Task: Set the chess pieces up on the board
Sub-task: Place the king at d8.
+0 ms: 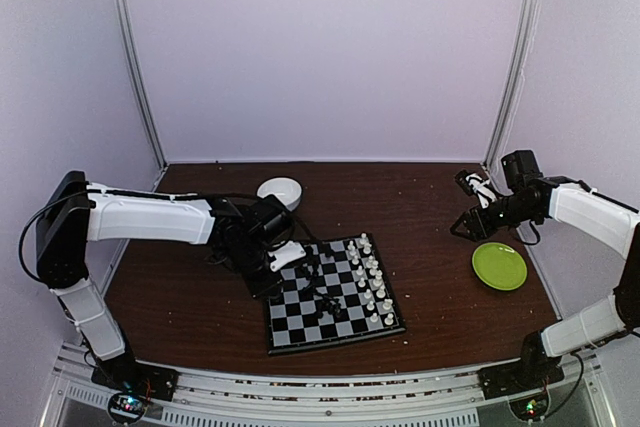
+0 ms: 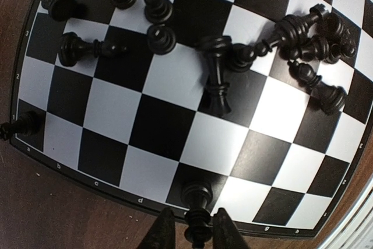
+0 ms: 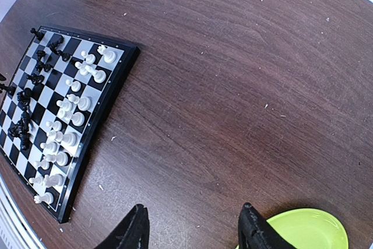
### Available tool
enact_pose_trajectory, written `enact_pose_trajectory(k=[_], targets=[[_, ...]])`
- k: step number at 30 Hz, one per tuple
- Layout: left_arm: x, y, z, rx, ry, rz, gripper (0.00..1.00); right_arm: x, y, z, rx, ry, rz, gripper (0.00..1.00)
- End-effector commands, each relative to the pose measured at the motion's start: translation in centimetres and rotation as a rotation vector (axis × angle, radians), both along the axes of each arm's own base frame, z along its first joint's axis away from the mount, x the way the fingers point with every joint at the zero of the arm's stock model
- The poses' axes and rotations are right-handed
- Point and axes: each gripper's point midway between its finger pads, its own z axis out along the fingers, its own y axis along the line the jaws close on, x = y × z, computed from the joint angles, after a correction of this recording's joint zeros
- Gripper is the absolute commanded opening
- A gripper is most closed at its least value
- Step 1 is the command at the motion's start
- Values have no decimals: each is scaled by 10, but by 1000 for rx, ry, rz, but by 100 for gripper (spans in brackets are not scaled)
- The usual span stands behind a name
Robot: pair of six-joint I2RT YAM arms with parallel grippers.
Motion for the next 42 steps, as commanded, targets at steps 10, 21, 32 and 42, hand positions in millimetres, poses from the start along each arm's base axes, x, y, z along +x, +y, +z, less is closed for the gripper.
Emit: enact_pose_trajectory(k=[10, 21, 32, 42], targets=[[21, -2, 90, -109, -149, 92, 42, 4, 4, 8, -4, -17, 16, 53], [5, -50, 119, -189, -230, 272, 42, -1, 7, 22, 12, -60, 23, 53], [-27, -90, 61, -78, -169, 326, 41, -6, 5, 31, 12, -100, 20, 53], [-26, -96, 33, -36, -142, 376, 42, -7, 8, 30, 22, -89, 32, 53]])
